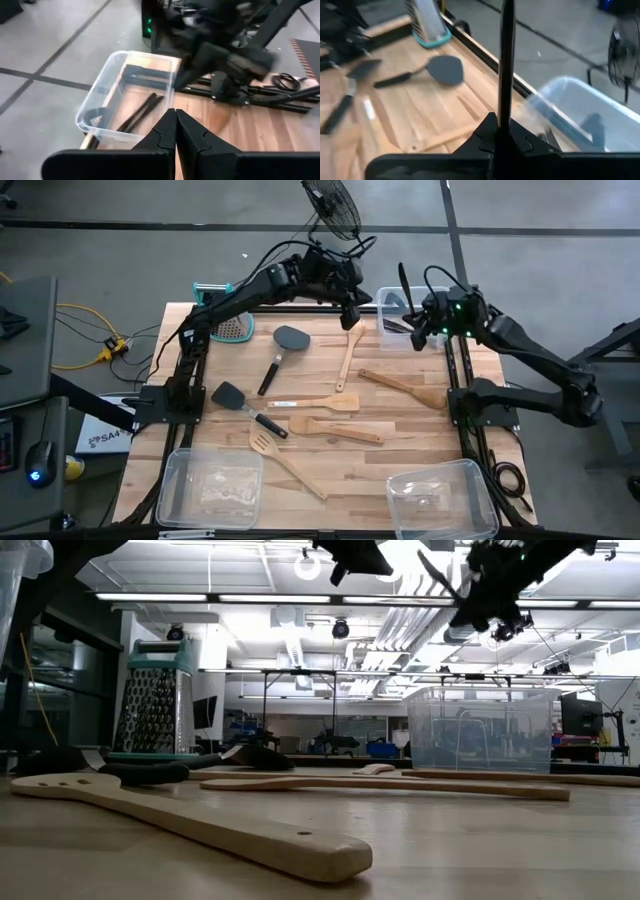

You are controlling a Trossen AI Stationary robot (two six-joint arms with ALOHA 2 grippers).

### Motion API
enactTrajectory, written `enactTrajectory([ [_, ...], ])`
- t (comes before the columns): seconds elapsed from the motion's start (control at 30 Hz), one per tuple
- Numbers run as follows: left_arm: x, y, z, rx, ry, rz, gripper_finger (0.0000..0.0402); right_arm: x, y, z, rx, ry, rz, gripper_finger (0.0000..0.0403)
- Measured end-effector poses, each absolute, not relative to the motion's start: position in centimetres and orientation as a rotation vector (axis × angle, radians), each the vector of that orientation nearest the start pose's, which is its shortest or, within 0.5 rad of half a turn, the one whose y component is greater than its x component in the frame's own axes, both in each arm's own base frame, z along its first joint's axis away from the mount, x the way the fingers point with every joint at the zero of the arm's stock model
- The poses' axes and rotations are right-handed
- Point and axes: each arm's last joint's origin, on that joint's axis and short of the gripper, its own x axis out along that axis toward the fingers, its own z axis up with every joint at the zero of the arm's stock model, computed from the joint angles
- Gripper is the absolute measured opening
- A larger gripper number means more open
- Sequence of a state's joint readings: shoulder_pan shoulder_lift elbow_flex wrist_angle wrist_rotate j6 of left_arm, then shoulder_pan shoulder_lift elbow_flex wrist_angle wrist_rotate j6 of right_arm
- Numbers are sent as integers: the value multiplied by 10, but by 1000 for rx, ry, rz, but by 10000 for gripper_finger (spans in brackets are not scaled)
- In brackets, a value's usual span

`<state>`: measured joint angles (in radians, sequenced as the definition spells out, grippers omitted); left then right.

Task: Pick & Place Kitchen Items
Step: Put the black knife into the transparent bin

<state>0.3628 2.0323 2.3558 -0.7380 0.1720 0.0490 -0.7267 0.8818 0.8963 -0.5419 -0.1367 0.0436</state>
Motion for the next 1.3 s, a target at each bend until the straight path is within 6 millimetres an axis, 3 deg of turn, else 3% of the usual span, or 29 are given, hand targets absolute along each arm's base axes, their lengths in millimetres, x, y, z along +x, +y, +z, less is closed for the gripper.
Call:
enactTrajectory([
  [0.3, 414, 144, 435, -81, 410, 80, 0, 131, -156, 297, 323, 629, -664, 3],
  [0.57, 436, 131, 421, -109, 337, 5, 0, 125, -178, 285, 317, 775, -683, 3],
  [0.7, 433, 130, 417, -142, 349, -12, 0, 124, -183, 294, 276, 809, -703, 3],
  [0.87, 427, 130, 421, -123, 356, 5, 0, 116, -182, 288, 323, 890, -711, 3],
  [1.07, 419, 130, 441, -86, 262, 19, 0, 111, -180, 285, 314, 982, -760, 3],
  [1.3, 412, 129, 450, -109, 232, -6, 0, 110, -182, 281, 307, 1036, -783, 3],
])
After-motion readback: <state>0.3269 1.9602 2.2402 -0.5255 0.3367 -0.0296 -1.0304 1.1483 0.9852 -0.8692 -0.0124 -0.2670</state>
